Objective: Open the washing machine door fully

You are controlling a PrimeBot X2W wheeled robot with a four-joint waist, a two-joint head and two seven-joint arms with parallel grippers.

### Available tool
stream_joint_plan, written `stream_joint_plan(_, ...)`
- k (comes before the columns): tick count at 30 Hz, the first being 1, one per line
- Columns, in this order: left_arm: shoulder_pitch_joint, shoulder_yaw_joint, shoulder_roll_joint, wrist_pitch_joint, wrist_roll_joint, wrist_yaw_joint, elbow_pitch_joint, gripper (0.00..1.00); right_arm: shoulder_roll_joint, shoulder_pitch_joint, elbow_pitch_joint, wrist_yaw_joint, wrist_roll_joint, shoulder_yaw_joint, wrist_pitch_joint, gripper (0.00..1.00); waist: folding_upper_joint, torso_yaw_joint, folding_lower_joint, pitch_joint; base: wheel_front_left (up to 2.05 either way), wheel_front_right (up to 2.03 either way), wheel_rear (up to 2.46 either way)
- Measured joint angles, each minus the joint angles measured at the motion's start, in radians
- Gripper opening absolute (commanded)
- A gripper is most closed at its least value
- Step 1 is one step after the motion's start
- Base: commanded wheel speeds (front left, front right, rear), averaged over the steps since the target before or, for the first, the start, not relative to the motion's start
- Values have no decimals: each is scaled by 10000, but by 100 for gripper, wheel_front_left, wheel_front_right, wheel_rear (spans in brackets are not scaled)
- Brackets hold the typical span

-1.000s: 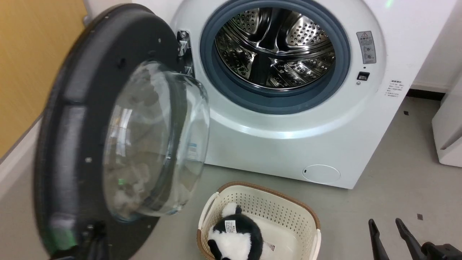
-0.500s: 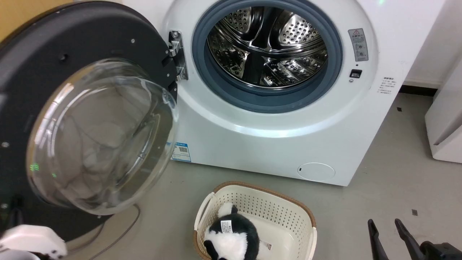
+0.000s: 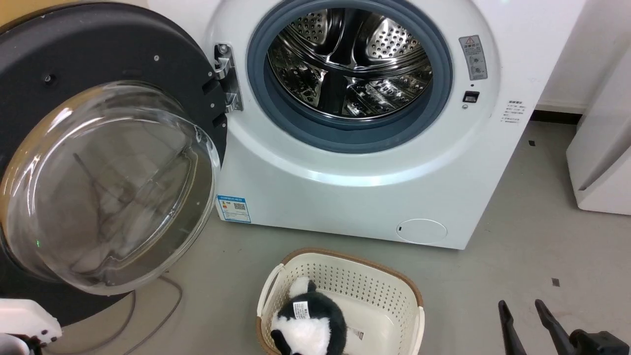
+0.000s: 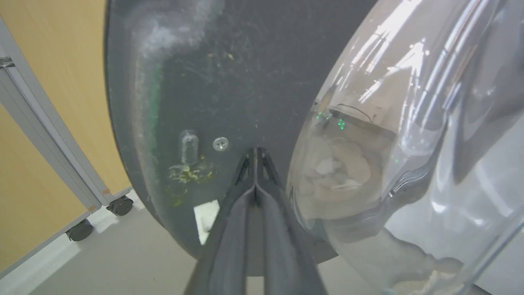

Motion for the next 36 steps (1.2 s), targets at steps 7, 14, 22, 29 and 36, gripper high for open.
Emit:
stream_joint_plan(7,1219,435,-1200,-75,171,-75,-1005,0,0,-1,146,0,73,125,-90,100,0,-44,0,-62,0,0,0)
stream_joint_plan(14,3148,301,-2888,-75,1737,-40,-3751,0,0,-16,347,0,161,180,-190,100,0,144,0,-184,0,0,0)
stream_joint_plan(22,4064,-481,-3689,-77,2905,-428,-5720,100,0,-63,341,0,-25,161,-207,100,0,186,0,-366,0,0,0)
stream_joint_plan(29,4056,-1296,-3661,-82,3379,-922,-5935,100,0,-94,92,0,-198,270,-155,100,0,-222,0,-459,0,0,0)
stream_joint_plan(36,3593,-1998,-3409,384,3829,-1237,-5733,100,2,-70,-311,0,-637,347,125,100,0,-864,0,-486,0,0,0)
